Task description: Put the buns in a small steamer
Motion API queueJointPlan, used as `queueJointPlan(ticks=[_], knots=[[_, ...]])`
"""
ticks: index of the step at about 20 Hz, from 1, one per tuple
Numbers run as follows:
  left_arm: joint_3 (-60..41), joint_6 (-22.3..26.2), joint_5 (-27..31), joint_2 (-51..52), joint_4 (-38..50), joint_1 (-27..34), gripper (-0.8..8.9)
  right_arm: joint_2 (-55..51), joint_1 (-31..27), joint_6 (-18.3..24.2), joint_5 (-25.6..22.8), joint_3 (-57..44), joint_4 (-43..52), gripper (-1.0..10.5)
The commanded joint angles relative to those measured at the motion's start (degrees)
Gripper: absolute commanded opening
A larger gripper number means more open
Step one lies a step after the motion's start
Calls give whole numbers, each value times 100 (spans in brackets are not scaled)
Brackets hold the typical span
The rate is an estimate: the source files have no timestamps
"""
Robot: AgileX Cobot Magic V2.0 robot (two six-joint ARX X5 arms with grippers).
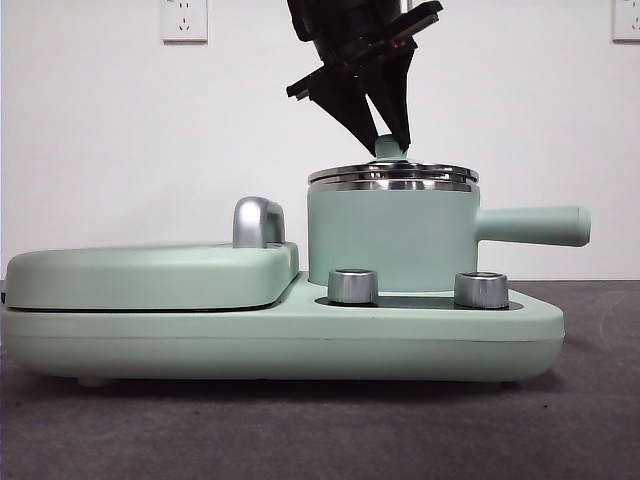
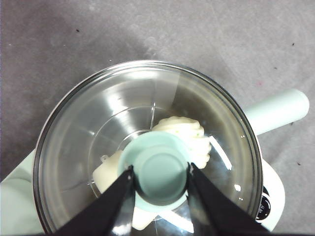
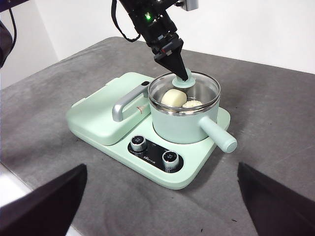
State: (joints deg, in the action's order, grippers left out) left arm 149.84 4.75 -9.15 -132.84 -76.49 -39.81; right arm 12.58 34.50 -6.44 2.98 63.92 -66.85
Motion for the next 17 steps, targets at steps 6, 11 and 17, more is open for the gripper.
queueJointPlan(ticks=[6,11,17], knots=[[245,223,118,-138,273,-66,16,0,39,-44,-9,63,81,476],[245,404,114,-256,278,-109,28,0,39,-44,-7,63,81,476],[245,376,114,-264,120,-205,305,0,39,-46,-7,63,79,476]])
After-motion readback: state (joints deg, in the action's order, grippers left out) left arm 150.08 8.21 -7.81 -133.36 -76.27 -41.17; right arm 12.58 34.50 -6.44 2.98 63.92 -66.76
